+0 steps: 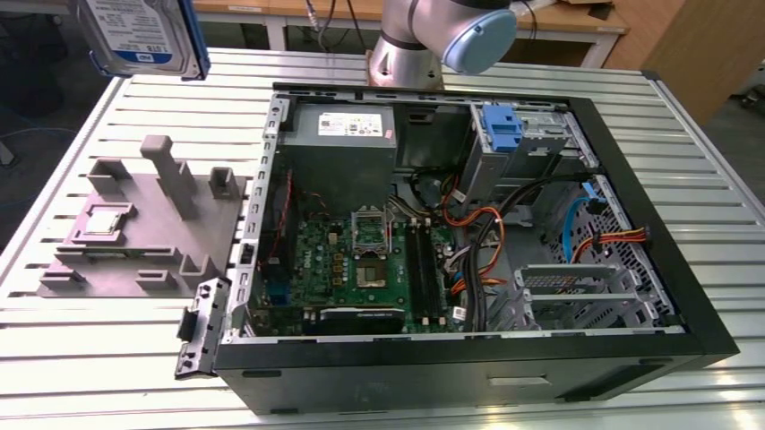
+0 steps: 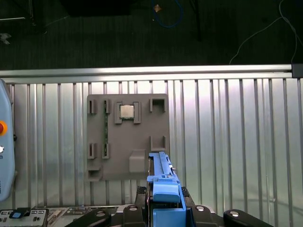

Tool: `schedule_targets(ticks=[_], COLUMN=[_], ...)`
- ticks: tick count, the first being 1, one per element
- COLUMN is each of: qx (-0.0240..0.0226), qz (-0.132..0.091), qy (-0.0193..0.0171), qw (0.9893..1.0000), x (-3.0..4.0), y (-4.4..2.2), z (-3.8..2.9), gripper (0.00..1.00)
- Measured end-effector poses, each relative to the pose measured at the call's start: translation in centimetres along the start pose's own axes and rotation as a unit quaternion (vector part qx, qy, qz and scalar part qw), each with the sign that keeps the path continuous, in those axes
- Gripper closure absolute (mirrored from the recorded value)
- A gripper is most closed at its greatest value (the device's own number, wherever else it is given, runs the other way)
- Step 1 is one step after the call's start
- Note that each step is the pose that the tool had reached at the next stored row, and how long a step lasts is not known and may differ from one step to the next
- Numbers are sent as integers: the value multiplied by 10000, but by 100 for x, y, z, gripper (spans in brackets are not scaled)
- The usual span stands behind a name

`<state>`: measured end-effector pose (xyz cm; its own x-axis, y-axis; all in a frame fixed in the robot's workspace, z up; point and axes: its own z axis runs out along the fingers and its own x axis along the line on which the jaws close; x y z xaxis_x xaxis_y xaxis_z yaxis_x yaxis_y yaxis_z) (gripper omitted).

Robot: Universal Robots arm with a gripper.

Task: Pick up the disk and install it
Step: 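Pick up the disk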

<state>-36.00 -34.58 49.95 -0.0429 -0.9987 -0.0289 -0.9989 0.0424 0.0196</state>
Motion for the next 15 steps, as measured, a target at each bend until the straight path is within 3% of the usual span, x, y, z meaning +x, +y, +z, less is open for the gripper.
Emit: schedule_targets(ticks=[15], qx=[0], qz=[0], qy=[0], qw=[10000], x=[-1], y=[-23], z=[0], gripper=[63])
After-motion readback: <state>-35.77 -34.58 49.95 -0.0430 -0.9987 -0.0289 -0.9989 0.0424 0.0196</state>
